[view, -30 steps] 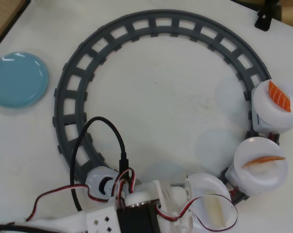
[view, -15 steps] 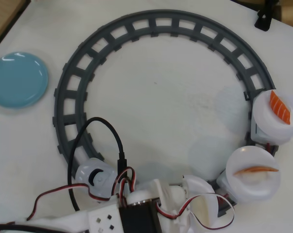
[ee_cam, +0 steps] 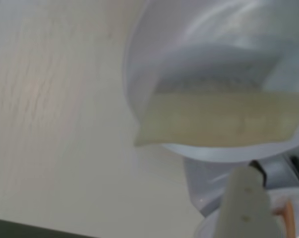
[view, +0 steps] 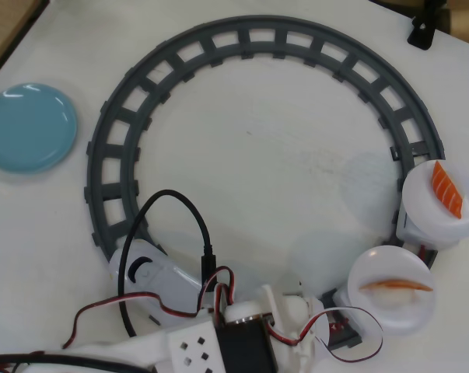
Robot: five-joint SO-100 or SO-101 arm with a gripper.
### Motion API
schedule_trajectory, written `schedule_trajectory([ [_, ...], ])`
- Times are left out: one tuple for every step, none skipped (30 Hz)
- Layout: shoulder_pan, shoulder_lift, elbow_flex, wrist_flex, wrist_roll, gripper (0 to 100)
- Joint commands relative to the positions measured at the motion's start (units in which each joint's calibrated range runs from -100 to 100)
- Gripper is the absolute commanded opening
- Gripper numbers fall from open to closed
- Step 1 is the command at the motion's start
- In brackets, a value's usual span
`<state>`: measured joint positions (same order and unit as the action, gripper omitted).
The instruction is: Pick up the sushi from the Shinkansen and put it on the blue dish
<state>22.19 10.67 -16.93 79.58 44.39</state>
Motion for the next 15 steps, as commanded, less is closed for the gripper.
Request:
schedule_trajectory([
  [0.2,1.6,-4.2,-0.3,-0.1,28],
  [0.2,2.4,-5.2,-0.3,-0.1,28],
  [0.2,3.1,-6.2,-0.3,-0.1,28],
  [0.2,3.7,-7.3,-0.3,-0.1,28],
  [0.2,4.3,-8.5,-0.3,-0.1,28],
  [0.2,4.7,-9.8,-0.2,-0.1,28],
  [0.2,5.0,-10.7,-0.2,-0.1,28],
  [0.2,5.2,-11.5,-0.1,-0.1,28],
  [0.2,5.4,-12.2,0.4,-0.1,28],
  [0.2,5.4,-12.8,1.1,-0.1,28],
  [0.1,5.4,-13.3,1.9,-0.1,28],
  [0.1,5.4,-13.6,2.5,-0.1,28],
  [0.1,5.4,-13.9,2.8,-0.1,28],
  [0.1,5.4,-13.9,2.8,-0.1,28],
  [0.1,5.4,-13.9,2.7,-0.1,28],
])
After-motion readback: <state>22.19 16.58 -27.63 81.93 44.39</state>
